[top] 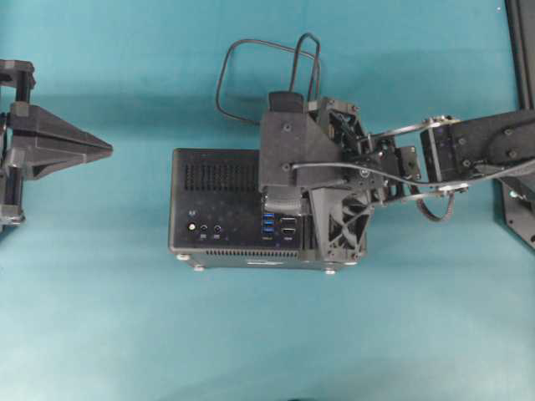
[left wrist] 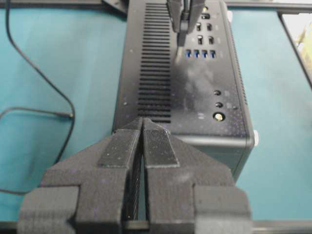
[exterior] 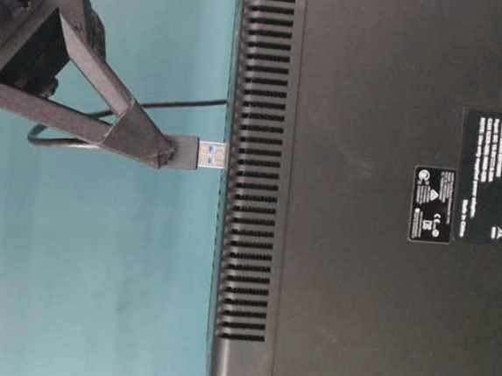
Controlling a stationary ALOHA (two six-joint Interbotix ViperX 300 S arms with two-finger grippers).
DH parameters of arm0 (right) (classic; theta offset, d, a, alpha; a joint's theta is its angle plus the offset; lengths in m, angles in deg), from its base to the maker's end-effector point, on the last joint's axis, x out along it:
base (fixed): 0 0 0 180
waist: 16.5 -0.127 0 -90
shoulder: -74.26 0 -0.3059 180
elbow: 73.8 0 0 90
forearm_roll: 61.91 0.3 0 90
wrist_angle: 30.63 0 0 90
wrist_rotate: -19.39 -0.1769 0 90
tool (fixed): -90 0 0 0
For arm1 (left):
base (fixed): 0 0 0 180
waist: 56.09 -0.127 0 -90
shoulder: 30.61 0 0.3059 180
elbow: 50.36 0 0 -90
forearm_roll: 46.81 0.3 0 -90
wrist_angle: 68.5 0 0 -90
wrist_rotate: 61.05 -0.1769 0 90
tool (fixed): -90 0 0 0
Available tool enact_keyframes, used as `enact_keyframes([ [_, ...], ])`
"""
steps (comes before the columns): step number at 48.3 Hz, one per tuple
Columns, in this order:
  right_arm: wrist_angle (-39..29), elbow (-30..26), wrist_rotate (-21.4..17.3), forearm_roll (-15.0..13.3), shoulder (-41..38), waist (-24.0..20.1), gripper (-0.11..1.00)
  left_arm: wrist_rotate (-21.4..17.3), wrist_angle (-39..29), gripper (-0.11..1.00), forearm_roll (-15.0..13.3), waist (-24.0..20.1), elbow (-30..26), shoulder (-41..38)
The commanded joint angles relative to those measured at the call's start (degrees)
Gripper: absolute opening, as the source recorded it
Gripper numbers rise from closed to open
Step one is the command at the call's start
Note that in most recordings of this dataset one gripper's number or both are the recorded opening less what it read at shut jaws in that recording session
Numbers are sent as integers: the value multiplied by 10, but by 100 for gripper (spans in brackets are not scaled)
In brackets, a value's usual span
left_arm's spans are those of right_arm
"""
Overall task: Insert the USB into the PC box with both arms.
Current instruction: 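Carry the held plug toward the blue USB ports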
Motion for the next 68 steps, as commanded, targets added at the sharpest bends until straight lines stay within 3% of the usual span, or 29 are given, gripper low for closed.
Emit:
enact_keyframes([
  [1, 0, -8, -5, 3, 4, -5, 12, 1, 6, 0, 2, -1, -6, -2],
  [68, -16, 1, -9, 4, -4, -16, 12, 1, 7, 0, 2, -1, -5, 2],
])
